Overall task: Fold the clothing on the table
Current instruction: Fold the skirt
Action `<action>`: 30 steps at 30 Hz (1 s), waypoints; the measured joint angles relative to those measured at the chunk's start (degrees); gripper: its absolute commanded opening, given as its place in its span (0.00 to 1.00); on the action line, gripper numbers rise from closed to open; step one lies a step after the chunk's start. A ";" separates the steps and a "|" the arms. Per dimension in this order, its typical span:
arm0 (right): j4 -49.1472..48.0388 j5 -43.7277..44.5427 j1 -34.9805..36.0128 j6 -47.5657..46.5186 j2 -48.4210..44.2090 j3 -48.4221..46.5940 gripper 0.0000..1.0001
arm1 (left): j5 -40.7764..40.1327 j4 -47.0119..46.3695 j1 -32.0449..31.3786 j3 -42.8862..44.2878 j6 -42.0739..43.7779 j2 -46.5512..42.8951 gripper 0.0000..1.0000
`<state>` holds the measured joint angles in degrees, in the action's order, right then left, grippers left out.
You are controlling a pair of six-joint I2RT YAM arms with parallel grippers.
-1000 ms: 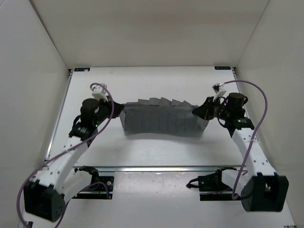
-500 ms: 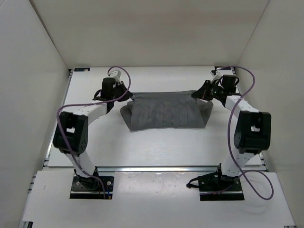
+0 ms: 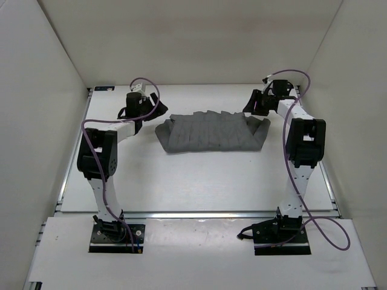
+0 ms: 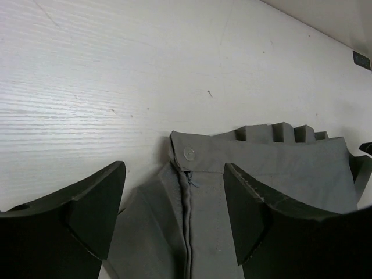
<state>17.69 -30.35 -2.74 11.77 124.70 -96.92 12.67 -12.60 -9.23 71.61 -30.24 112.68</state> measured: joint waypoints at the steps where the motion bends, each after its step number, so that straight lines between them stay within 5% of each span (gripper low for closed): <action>1: 1.29 1.57 0.15 -0.50 -0.09 -0.35 0.51 | 0.02 -0.39 0.35 -0.42 -0.20 -0.11 0.74; 4: 2.51 5.01 0.76 -1.46 -2.05 1.09 0.57 | 0.13 -0.72 0.44 -2.10 -0.07 -1.18 0.58; 10: 2.64 7.21 -0.44 -0.42 -12.96 14.38 0.62 | -0.31 -0.55 -1.51 -10.56 0.70 -8.57 0.56; 17: 0.79 6.93 -7.06 1.79 -20.39 25.27 0.63 | -0.90 0.76 -1.53 -17.29 -1.62 -12.33 0.34; 24: -0.07 7.23 -7.87 3.30 -21.05 29.55 0.68 | -4.59 3.65 -1.44 -17.22 -2.16 -11.50 0.64; 30: -1.03 7.45 -8.22 4.81 -21.29 31.34 0.70 | -6.36 8.22 -2.21 -12.66 -0.98 -6.80 0.57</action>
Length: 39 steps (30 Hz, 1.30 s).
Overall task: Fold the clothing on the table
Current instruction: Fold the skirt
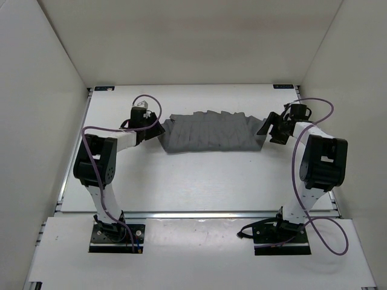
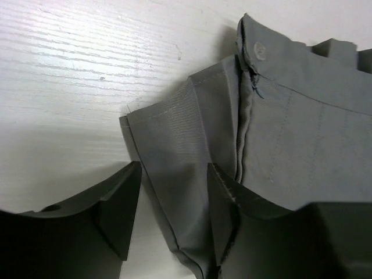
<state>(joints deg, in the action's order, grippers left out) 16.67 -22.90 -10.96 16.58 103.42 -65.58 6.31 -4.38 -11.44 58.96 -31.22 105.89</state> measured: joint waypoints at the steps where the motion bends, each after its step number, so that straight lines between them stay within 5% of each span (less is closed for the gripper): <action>1: -0.31 0.20 0.00 0.26 -0.26 0.72 0.71 | -0.07 0.63 -0.09 0.68 0.17 0.79 0.54; 8: -1.73 0.55 -0.42 2.29 -1.66 3.41 0.71 | -0.83 5.55 -0.70 4.46 1.46 4.48 0.12; 11: -2.84 -0.20 -1.46 3.10 -1.29 3.15 0.71 | -0.81 6.54 -0.68 4.66 2.10 4.52 0.02; 22: -3.43 -3.91 -2.25 5.09 8.98 -5.62 0.47 | 0.00 7.13 -0.50 4.74 2.89 4.52 0.01; 24: -3.39 -4.39 -2.19 5.01 9.94 -6.60 0.31 | 0.24 7.15 -0.26 4.74 2.86 4.52 0.01; 26: -3.32 -5.03 -2.14 4.94 10.67 -6.93 0.00 | 0.44 7.17 -0.20 4.74 2.89 4.52 0.00; 39: 0.85 -7.67 3.78 1.99 8.02 -12.96 0.00 | 1.01 7.41 -0.15 4.74 2.93 4.52 0.00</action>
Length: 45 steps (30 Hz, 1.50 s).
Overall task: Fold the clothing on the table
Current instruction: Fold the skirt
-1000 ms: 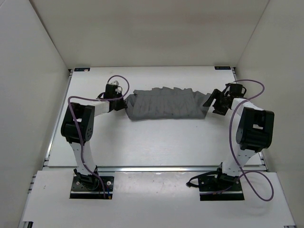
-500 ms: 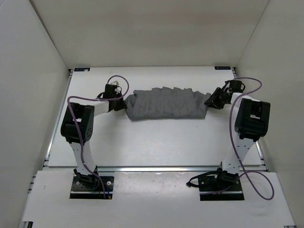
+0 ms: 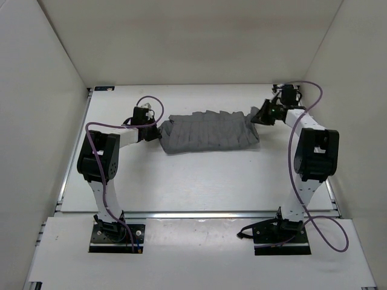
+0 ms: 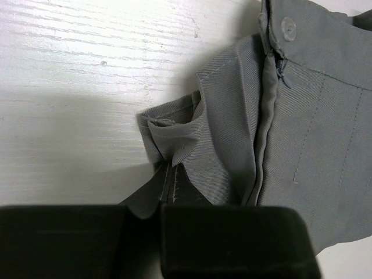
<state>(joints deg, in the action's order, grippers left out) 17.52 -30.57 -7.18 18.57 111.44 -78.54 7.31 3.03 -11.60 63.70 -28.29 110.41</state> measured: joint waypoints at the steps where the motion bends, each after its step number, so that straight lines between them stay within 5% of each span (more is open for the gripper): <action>1: 0.17 0.02 1.77 -0.22 -1.16 -0.81 0.00 | 0.02 0.02 -0.04 0.00 0.00 0.00 0.00; 15: -4.20 -3.10 28.85 4.37 -2.60 -11.63 0.00 | 0.20 0.02 -0.20 -0.02 -0.07 -0.04 0.00; 45: 4.48 -7.17 45.03 3.23 26.49 -37.00 0.00 | 1.81 -3.13 0.26 -3.13 -1.40 -1.25 0.00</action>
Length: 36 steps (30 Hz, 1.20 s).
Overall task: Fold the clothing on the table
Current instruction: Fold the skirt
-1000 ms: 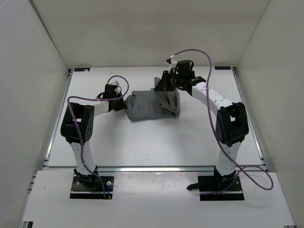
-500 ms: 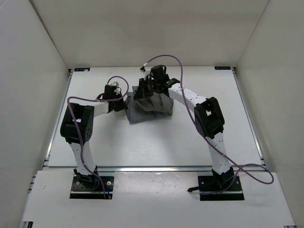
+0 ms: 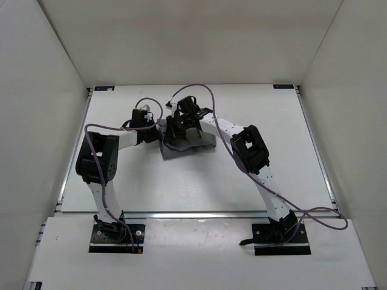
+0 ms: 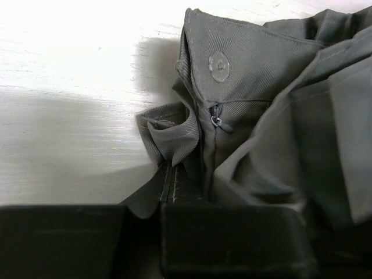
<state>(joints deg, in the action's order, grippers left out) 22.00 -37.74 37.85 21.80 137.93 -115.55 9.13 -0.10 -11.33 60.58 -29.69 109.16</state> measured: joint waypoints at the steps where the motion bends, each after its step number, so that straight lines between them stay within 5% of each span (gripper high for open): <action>1: 0.52 0.04 0.22 -0.33 0.85 -0.13 0.00 | 0.02 0.00 0.02 0.00 -0.11 0.00 0.00; 8: 7.87 5.60 2.29 -2.84 5.84 -5.25 0.00 | 0.11 -0.39 0.04 -0.37 -0.37 -0.15 0.00; 17: 26.14 23.08 6.54 -5.62 15.78 -29.68 0.00 | 0.83 0.26 2.56 -3.96 -1.16 -5.57 0.14; 24: 29.73 33.09 7.21 -5.57 14.51 -29.38 0.00 | 1.44 1.29 3.30 -6.23 -1.55 -12.59 0.24; 29: 30.49 38.16 6.99 -7.23 9.14 -20.92 0.00 | 2.36 1.38 3.43 -6.78 -1.75 -14.36 0.28; 30: 30.40 38.38 7.04 -7.56 8.00 -19.10 0.01 | 2.43 1.40 3.52 -7.23 -1.84 -14.67 0.28; 34: 28.50 36.63 7.08 -8.92 2.12 -9.81 0.38 | 2.49 1.53 3.78 -9.22 -2.25 -15.82 0.28; 36: 27.71 34.53 6.99 -9.64 -0.09 -7.13 0.45 | 2.56 1.81 3.78 -9.46 -2.29 -15.98 0.28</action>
<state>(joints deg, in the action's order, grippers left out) 49.71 -3.20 44.84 12.16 137.84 -122.67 11.68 1.72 -7.55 51.11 -31.99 93.19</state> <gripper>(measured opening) 0.393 0.278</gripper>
